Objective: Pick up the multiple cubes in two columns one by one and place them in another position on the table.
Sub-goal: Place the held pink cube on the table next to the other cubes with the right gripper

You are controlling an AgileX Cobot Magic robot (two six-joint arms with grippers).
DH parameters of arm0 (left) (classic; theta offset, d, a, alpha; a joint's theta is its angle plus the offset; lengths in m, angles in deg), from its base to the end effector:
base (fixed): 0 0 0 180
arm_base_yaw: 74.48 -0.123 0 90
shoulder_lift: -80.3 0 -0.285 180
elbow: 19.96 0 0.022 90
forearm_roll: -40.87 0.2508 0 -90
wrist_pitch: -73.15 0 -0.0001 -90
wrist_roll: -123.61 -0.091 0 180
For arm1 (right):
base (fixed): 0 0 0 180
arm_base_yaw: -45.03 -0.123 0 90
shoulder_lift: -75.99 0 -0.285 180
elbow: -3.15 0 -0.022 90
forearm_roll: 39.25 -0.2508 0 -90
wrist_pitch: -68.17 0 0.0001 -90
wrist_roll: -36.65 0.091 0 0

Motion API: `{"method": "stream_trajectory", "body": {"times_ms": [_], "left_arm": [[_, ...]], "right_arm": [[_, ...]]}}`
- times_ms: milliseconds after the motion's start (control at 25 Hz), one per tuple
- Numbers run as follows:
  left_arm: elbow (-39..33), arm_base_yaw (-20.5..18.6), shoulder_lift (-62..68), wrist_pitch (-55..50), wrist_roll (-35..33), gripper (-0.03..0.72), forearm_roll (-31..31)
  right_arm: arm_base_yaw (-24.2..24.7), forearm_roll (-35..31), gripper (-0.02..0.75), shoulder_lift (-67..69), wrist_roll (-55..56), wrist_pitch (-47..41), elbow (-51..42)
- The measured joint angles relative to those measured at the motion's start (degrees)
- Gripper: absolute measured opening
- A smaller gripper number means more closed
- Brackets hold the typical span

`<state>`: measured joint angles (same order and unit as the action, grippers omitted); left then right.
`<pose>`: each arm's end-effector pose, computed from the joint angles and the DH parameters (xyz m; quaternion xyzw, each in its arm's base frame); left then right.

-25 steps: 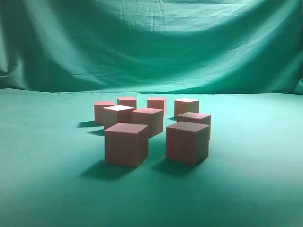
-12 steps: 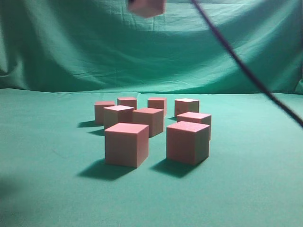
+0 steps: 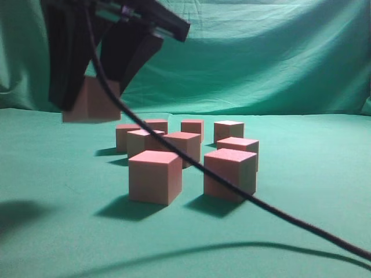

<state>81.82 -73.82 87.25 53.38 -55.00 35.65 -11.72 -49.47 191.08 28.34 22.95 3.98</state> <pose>0.0530 -0.0034 0.1771 -0.0296 0.7920 -0.0492 0.6078 0.2047 0.3331 0.2138 -0.4845 0.8535 0.1397 0.1317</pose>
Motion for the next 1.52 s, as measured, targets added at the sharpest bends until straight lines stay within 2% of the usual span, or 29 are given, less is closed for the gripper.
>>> {"method": "stream_trajectory", "body": {"times_ms": [1000, 1520], "left_arm": [[0.0, 0.0, 0.0, 0.0, 0.0, 0.0, 0.0], [0.0, 0.0, 0.0, 0.0, 0.0, 0.0, 0.0]], "right_arm": [[-0.45, -0.69, 0.267, 6.52, 7.81, 4.53, 0.0], [-0.53, 2.36, 0.267, 6.76, 10.2, 4.42, 0.0]]}}
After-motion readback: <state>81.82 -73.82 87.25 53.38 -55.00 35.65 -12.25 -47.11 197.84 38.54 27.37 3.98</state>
